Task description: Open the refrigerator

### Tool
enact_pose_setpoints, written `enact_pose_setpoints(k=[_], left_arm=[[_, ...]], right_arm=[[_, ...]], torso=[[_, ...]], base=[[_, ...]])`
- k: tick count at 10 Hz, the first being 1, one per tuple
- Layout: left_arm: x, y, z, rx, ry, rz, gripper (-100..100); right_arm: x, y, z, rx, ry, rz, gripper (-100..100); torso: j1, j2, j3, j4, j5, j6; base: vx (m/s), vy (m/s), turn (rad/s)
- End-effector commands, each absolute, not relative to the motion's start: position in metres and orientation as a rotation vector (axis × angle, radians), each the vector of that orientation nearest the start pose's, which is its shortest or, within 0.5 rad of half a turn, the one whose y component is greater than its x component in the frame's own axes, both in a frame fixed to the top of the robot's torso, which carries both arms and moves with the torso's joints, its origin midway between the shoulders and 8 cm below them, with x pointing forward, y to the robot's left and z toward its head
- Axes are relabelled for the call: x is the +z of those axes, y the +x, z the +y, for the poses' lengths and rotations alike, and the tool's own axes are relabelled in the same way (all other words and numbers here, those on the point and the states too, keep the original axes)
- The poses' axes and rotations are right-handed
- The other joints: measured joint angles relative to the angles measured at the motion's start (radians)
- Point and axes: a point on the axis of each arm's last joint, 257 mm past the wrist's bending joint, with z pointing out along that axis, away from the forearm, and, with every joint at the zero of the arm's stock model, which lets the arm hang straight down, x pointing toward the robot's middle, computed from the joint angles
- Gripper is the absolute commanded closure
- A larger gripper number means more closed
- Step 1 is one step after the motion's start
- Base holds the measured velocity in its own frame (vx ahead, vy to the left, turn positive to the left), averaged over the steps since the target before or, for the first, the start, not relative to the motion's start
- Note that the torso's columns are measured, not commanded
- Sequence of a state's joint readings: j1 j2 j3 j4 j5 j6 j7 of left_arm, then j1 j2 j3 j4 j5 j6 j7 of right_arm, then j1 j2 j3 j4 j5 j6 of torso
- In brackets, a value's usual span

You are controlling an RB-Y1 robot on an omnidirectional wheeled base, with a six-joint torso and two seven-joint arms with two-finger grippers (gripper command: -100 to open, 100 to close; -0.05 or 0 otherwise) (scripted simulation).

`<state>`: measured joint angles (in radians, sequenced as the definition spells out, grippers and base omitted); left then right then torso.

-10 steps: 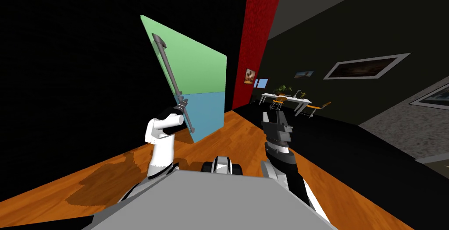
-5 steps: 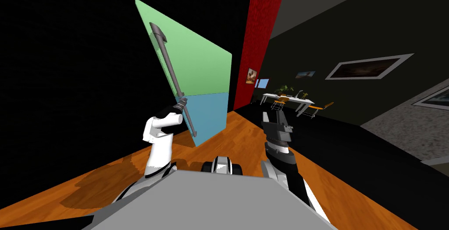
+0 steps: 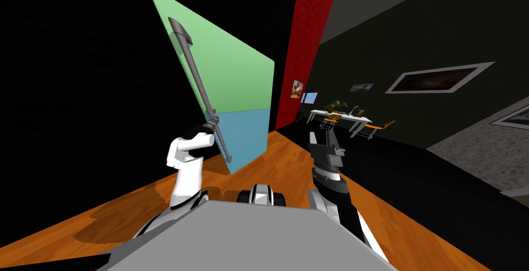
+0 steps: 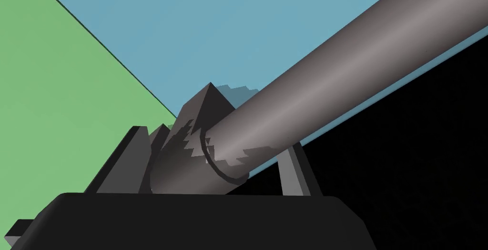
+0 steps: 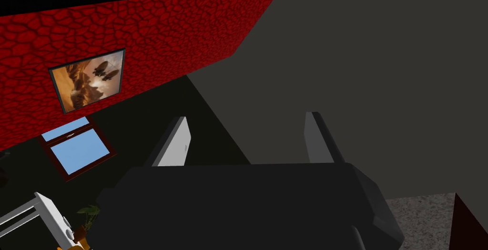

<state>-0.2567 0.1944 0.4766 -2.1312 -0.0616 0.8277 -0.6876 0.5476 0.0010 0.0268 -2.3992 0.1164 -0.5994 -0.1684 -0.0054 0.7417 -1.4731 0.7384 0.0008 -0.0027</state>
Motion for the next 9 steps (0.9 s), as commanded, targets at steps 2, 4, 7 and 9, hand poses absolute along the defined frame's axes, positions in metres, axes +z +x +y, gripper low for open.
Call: enact_pose_setpoints(k=[2, 4, 7, 9], left_arm=[[0.014, 0.483, 0.484, -0.198, -0.938, 1.212, 100], [0.015, 0.466, 0.500, -0.154, -0.971, 1.183, 100], [0.015, 0.447, 0.515, -0.110, -1.005, 1.154, 100], [0.015, 0.428, 0.530, -0.064, -1.040, 1.125, 100]], right_arm=[[0.077, 0.301, -0.250, 1.438, 0.501, 0.531, 0], [0.077, 0.301, -0.250, 1.438, 0.501, 0.531, 0], [0.077, 0.301, -0.250, 1.438, 0.501, 0.531, 0], [0.077, 0.301, -0.250, 1.438, 0.501, 0.531, 0]], torso=[[0.001, -0.001, -0.001, 0.001, -0.002, 0.003], [0.001, -0.004, -0.003, 0.001, -0.003, 0.003], [0.003, -0.006, -0.005, 0.000, -0.003, 0.007], [-0.003, -0.006, -0.005, 0.000, -0.004, 0.006]], base=[[0.006, -0.264, 0.081], [-0.004, -0.327, 0.105], [0.013, -0.288, 0.071], [-0.004, -0.357, 0.119]])
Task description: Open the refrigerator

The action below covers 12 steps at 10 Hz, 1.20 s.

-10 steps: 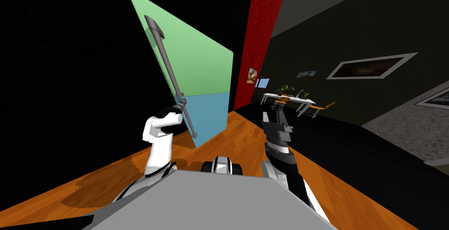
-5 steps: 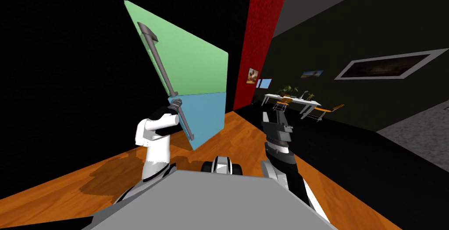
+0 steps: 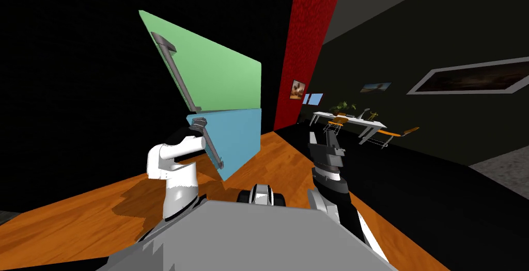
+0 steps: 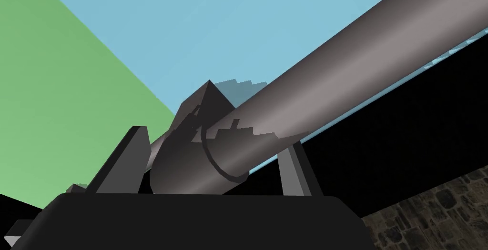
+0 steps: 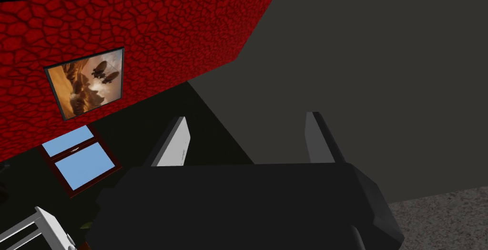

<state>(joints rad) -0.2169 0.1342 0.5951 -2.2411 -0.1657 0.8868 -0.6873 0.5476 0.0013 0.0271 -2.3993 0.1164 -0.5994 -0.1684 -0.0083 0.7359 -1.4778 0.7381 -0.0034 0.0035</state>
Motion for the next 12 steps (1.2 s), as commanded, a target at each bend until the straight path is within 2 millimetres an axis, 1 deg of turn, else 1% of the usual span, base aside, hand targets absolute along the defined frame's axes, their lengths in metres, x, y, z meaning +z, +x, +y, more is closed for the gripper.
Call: enact_pose_setpoints(k=[1, 2, 3, 4, 5, 7, 8, 9, 10, 11, 12], left_arm=[[0.015, 0.418, 0.537, -0.040, -1.057, 1.110, 100], [0.014, 0.424, 0.532, -0.054, -1.043, 1.119, 100], [0.012, 0.411, 0.541, -0.024, -1.069, 1.102, 100], [0.013, 0.399, 0.549, 0.001, -1.086, 1.082, 100], [0.013, 0.399, 0.549, 0.001, -1.086, 1.082, 100], [0.014, 0.374, 0.563, 0.054, -1.122, 1.041, 100], [0.014, 0.374, 0.563, 0.054, -1.122, 1.041, 100], [0.015, 0.361, 0.570, 0.081, -1.140, 1.021, 100], [0.015, 0.348, 0.576, 0.108, -1.158, 1.002, 100], [0.015, 0.348, 0.576, 0.108, -1.158, 1.002, 100], [0.015, 0.335, 0.582, 0.136, -1.176, 0.982, 100]], right_arm=[[0.077, 0.301, -0.250, 1.438, 0.501, 0.531, 0], [0.077, 0.301, -0.250, 1.438, 0.501, 0.531, 0], [0.077, 0.301, -0.250, 1.438, 0.501, 0.531, 0], [0.077, 0.301, -0.250, 1.438, 0.501, 0.531, 0], [0.077, 0.301, -0.250, 1.438, 0.501, 0.531, 0], [0.077, 0.301, -0.250, 1.438, 0.501, 0.531, 0], [0.077, 0.301, -0.250, 1.438, 0.501, 0.531, 0], [0.077, 0.301, -0.250, 1.438, 0.501, 0.531, 0], [0.077, 0.301, -0.250, 1.438, 0.501, 0.531, 0], [0.077, 0.301, -0.250, 1.438, 0.501, 0.531, 0], [0.077, 0.301, -0.250, 1.438, 0.501, 0.531, 0]], torso=[[0.004, 0.002, 0.002, 0.000, 0.001, -0.001], [0.006, 0.006, 0.005, 0.000, 0.004, -0.003], [0.018, 0.003, 0.003, 0.002, 0.004, -0.002], [0.018, 0.000, 0.000, 0.001, 0.005, -0.005], [0.011, 0.001, 0.002, 0.000, 0.006, -0.008], [0.008, 0.000, 0.000, -0.001, 0.004, -0.002], [0.006, 0.000, 0.001, -0.002, 0.005, -0.003], [0.009, -0.001, 0.000, -0.001, 0.003, 0.001], [0.008, -0.001, 0.000, -0.001, 0.004, 0.000], [0.005, 0.000, 0.000, -0.001, 0.003, -0.002], [0.009, -0.001, 0.000, -0.001, 0.003, -0.001]], base=[[-0.083, -0.380, 0.075], [-0.052, -0.194, 0.040], [0.013, -0.154, 0.013], [0.046, -0.252, 0.027], [0.089, -0.248, 0.074], [0.095, -0.264, 0.063], [0.066, -0.244, 0.054], [0.033, -0.239, 0.021], [0.049, -0.299, 0.028], [0.058, -0.249, 0.052], [0.057, -0.229, 0.028]])
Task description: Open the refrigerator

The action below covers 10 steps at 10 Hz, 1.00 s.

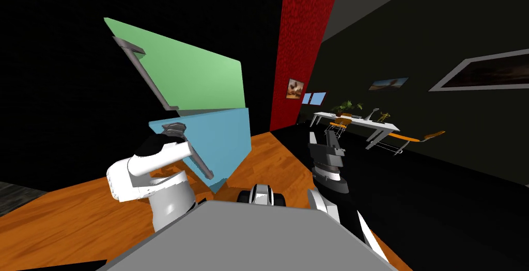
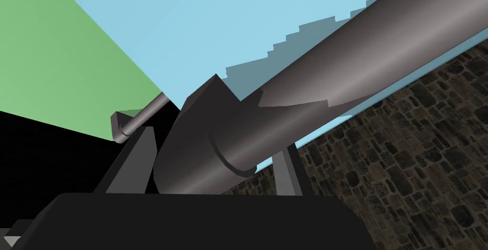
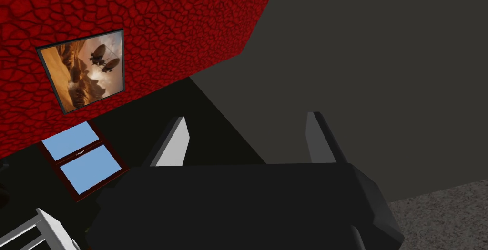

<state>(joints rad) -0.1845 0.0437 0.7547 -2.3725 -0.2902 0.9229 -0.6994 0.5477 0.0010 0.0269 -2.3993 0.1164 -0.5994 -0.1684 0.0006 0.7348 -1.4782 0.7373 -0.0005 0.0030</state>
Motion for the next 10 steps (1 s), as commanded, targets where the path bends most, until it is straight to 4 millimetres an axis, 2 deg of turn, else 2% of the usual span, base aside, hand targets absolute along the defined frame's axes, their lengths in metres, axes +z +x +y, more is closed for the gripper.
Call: enact_pose_setpoints(k=[1, 2, 4, 5, 6, 7, 8, 10], left_arm=[[0.015, 0.321, 0.588, 0.165, -1.195, 0.962, 100], [0.015, 0.321, 0.588, 0.165, -1.195, 0.962, 100], [0.014, 0.293, 0.598, 0.223, -1.231, 0.924, 100], [0.018, 0.304, 0.595, 0.208, -1.216, 0.932, 100], [0.015, 0.288, 0.604, 0.244, -1.243, 0.911, 100], [0.015, 0.274, 0.610, 0.273, -1.261, 0.887, 100], [0.015, 0.274, 0.610, 0.273, -1.261, 0.887, 100], [0.015, 0.245, 0.622, 0.331, -1.296, 0.841, 100]], right_arm=[[0.077, 0.301, -0.250, 1.438, 0.501, 0.531, 0], [0.077, 0.301, -0.250, 1.438, 0.501, 0.531, 0], [0.077, 0.301, -0.250, 1.438, 0.501, 0.531, 0], [0.077, 0.301, -0.250, 1.438, 0.501, 0.531, 0], [0.077, 0.301, -0.250, 1.438, 0.501, 0.531, 0], [0.077, 0.301, -0.250, 1.437, 0.501, 0.531, 0], [0.077, 0.301, -0.250, 1.437, 0.501, 0.531, 0], [0.077, 0.301, -0.250, 1.438, 0.501, 0.531, 0]], torso=[[0.000, 0.000, 0.000, 0.000, 0.000, -0.001], [-0.002, 0.000, 0.000, 0.000, 0.000, -0.002], [-0.003, 0.000, 0.000, 0.000, 0.000, -0.001], [-0.005, 0.001, 0.001, -0.001, 0.001, -0.001], [0.006, 0.003, 0.001, 0.001, 0.000, 0.000], [0.005, 0.001, 0.001, 0.001, 0.002, -0.002], [-0.001, 0.000, 0.001, 0.000, 0.002, -0.004], [-0.001, -0.004, -0.002, -0.002, 0.002, 0.001]], base=[[0.079, -0.271, 0.039], [0.093, -0.220, 0.048], [0.081, -0.300, 0.043], [0.022, -0.166, 0.051], [0.062, -0.157, 0.000], [0.136, -0.240, 0.026], [0.141, -0.219, 0.056], [0.173, -0.260, 0.031]])
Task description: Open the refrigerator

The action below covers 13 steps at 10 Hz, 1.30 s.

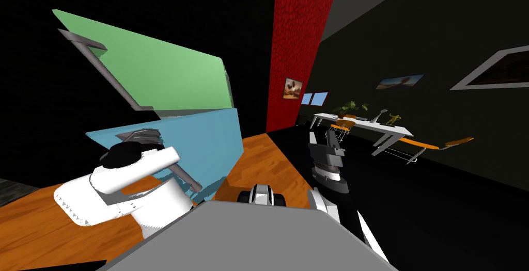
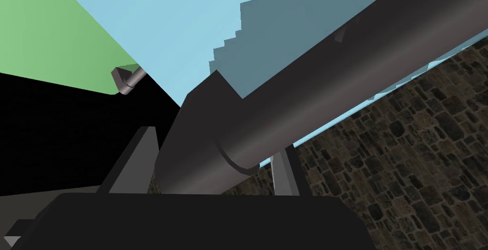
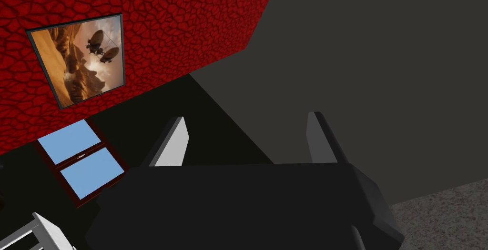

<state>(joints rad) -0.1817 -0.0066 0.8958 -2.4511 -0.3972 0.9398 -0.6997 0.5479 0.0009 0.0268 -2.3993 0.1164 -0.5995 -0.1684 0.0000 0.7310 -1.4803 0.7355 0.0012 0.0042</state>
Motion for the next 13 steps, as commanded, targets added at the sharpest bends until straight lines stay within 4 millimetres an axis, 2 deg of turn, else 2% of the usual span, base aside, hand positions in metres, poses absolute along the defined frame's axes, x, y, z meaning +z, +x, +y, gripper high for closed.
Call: enact_pose_setpoints(k=[1, 3, 4, 6, 7, 9, 13], left_arm=[[0.015, 0.245, 0.622, 0.331, -1.296, 0.841, 100], [0.014, 0.215, 0.631, 0.391, -1.330, 0.794, 100], [0.014, 0.215, 0.631, 0.391, -1.330, 0.794, 100], [0.014, 0.185, 0.639, 0.452, -1.363, 0.747, 100], [0.029, 0.179, 0.641, 0.466, -1.356, 0.740, -100], [0.042, 0.166, 0.644, 0.494, -1.366, 0.719, -100], [0.065, 0.138, 0.647, 0.541, -1.392, 0.677, -100]], right_arm=[[0.077, 0.301, -0.250, 1.437, 0.501, 0.531, 0], [0.077, 0.301, -0.250, 1.438, 0.501, 0.531, 0], [0.077, 0.301, -0.250, 1.438, 0.501, 0.531, 0], [0.077, 0.301, -0.250, 1.438, 0.501, 0.531, 0], [0.077, 0.301, -0.250, 1.437, 0.501, 0.531, 0], [0.077, 0.301, -0.250, 1.437, 0.501, 0.531, 0], [0.077, 0.301, -0.250, 1.437, 0.501, 0.531, 0]], torso=[[-0.002, -0.002, -0.002, -0.001, -0.001, 0.002], [0.002, -0.001, -0.001, 0.000, -0.001, 0.002], [0.000, 0.000, 0.001, -0.001, 0.001, 0.000], [0.003, 0.002, 0.001, 0.001, 0.000, -0.001], [0.002, 0.002, 0.002, 0.001, 0.001, -0.004], [0.012, 0.013, 0.005, 0.005, -0.003, 0.000], [-0.015, 0.007, 0.001, 0.004, -0.012, -0.004]], base=[[0.102, -0.223, 0.033], [0.114, -0.250, -0.003], [0.078, -0.237, 0.025], [0.137, -0.234, -0.006], [0.061, -0.110, -0.200], [-0.062, 0.043, -0.193], [-0.048, 0.033, -0.161]])
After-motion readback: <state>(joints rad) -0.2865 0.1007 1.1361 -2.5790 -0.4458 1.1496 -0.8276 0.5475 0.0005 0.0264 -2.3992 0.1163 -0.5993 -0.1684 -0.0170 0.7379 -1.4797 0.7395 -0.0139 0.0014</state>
